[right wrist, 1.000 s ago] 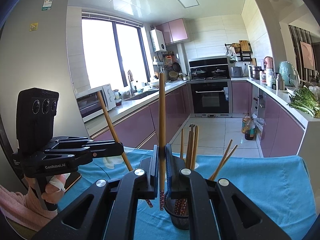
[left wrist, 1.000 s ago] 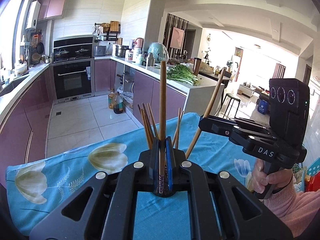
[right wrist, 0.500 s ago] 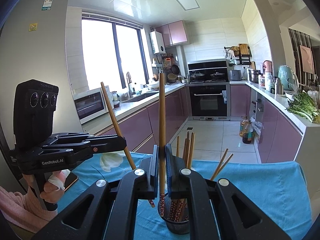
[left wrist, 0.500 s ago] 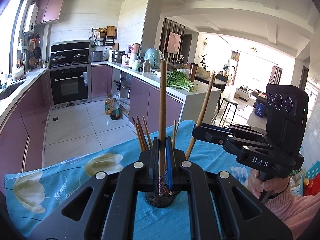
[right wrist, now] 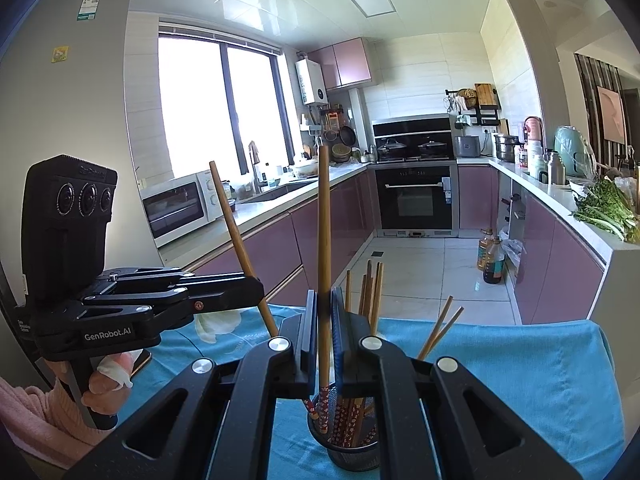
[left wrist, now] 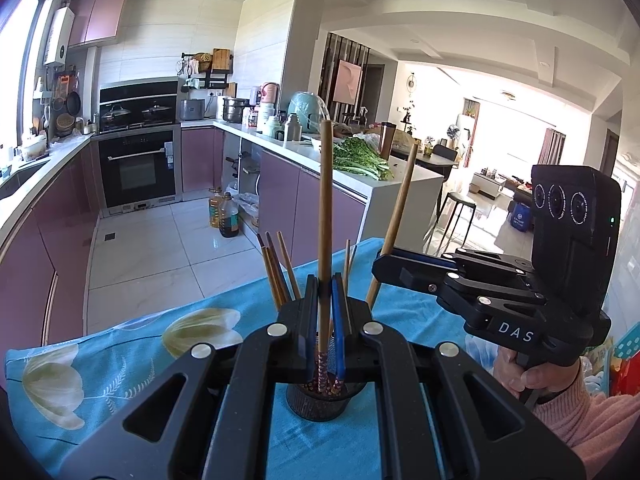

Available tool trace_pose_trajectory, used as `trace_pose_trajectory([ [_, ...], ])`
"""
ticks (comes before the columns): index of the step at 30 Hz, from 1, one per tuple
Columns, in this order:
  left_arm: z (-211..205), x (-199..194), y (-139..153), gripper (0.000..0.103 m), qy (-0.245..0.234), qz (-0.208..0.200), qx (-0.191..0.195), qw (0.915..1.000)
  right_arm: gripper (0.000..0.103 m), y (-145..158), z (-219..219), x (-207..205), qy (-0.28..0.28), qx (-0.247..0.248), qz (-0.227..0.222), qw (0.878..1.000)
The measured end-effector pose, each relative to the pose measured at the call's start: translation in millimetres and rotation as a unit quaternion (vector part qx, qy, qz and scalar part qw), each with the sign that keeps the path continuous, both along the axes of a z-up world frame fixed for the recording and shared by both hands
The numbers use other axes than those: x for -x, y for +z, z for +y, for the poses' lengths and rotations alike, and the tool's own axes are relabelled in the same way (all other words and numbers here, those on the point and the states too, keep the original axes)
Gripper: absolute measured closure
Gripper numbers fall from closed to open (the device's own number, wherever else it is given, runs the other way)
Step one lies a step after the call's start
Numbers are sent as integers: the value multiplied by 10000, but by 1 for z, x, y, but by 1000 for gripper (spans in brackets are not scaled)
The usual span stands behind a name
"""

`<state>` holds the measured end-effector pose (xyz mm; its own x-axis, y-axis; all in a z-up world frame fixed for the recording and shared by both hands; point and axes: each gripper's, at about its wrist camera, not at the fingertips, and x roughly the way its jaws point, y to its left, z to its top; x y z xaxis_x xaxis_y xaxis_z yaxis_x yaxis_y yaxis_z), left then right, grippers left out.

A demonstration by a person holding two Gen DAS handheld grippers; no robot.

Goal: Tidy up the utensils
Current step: 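Push the left gripper's chopstick down into the cup and open it while the right gripper releases its chopstick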

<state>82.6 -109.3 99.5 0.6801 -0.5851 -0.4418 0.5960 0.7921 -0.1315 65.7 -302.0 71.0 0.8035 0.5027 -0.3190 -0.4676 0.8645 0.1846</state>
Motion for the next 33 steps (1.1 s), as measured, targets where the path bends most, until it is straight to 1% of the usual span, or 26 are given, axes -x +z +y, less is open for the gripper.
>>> trace_pose_trajectory([
  [33,-13,-20,-10,95,-50,298,-240,9993,97,-16,-2,-17,-81,-62,336,9994],
])
